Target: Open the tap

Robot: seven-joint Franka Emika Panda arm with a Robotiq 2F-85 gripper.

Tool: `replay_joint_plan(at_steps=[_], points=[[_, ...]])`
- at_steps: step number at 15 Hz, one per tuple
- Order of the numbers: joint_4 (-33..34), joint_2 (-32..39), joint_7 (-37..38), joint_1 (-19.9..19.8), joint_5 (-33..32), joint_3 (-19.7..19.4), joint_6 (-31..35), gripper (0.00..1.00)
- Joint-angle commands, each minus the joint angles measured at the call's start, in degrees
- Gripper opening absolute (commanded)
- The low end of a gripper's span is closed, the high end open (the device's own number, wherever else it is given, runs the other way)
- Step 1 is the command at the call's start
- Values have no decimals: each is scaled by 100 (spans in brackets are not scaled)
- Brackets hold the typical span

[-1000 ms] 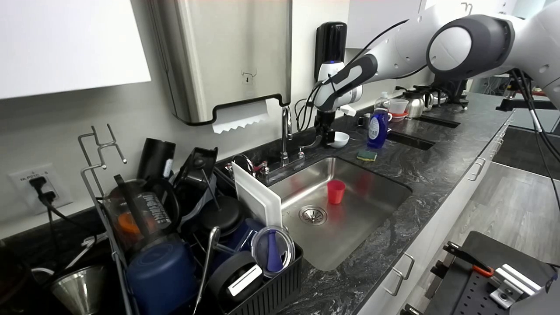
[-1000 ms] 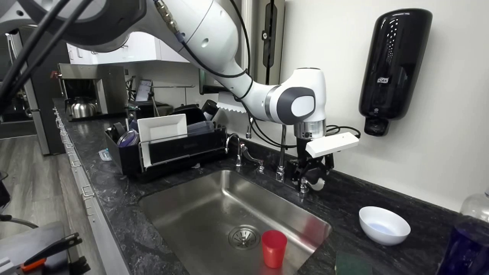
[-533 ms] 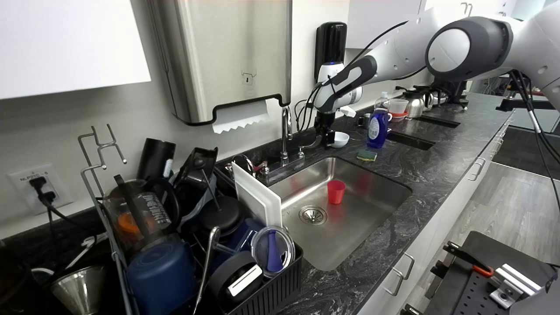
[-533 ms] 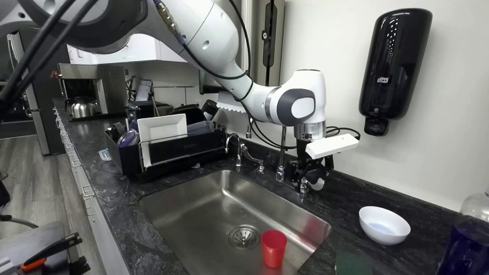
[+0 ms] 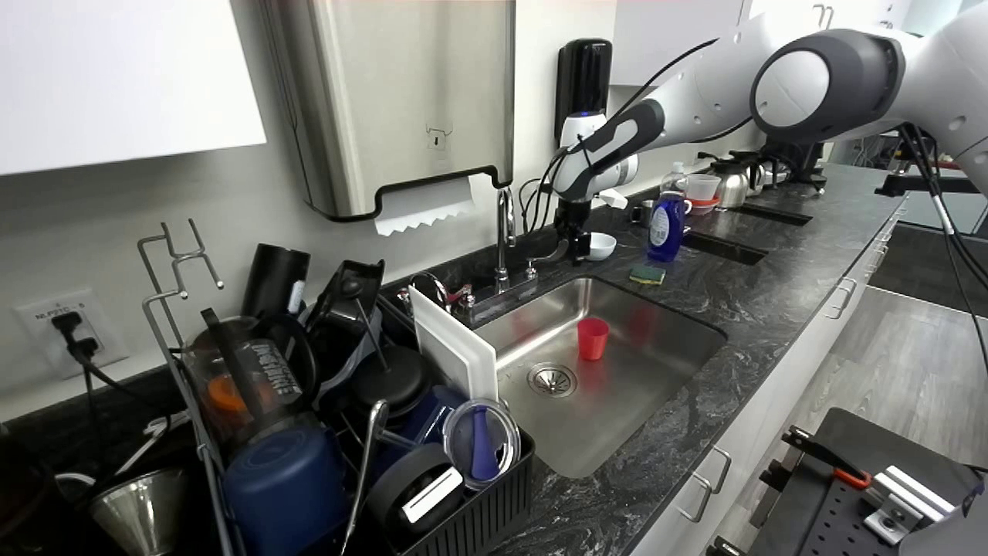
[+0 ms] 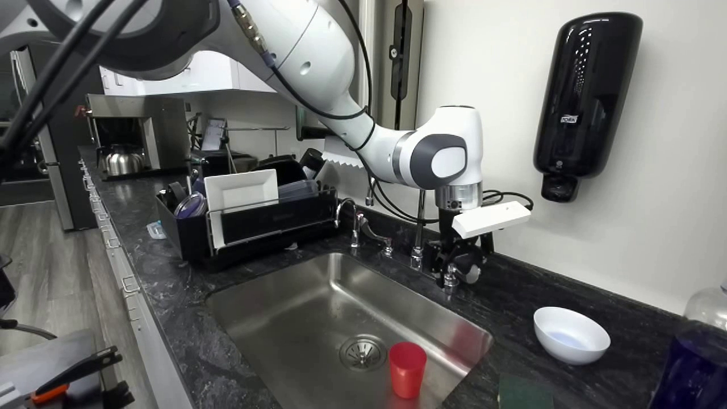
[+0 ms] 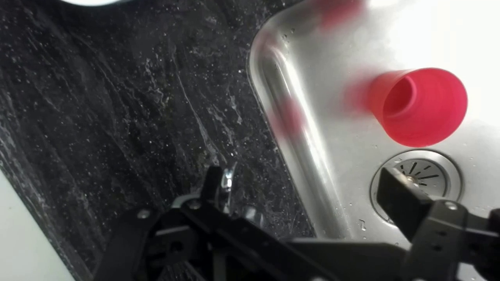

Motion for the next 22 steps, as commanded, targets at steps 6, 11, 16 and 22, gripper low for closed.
replay_joint_plan(at_steps=[6, 11, 16, 22], points=[[-561, -209, 26, 14, 107, 100, 5, 100], [-662, -283, 50, 3, 124, 110, 63, 100], [-897, -457, 64, 3, 135, 130, 153, 100], [-1246, -718, 205, 19, 175, 161, 192, 100]])
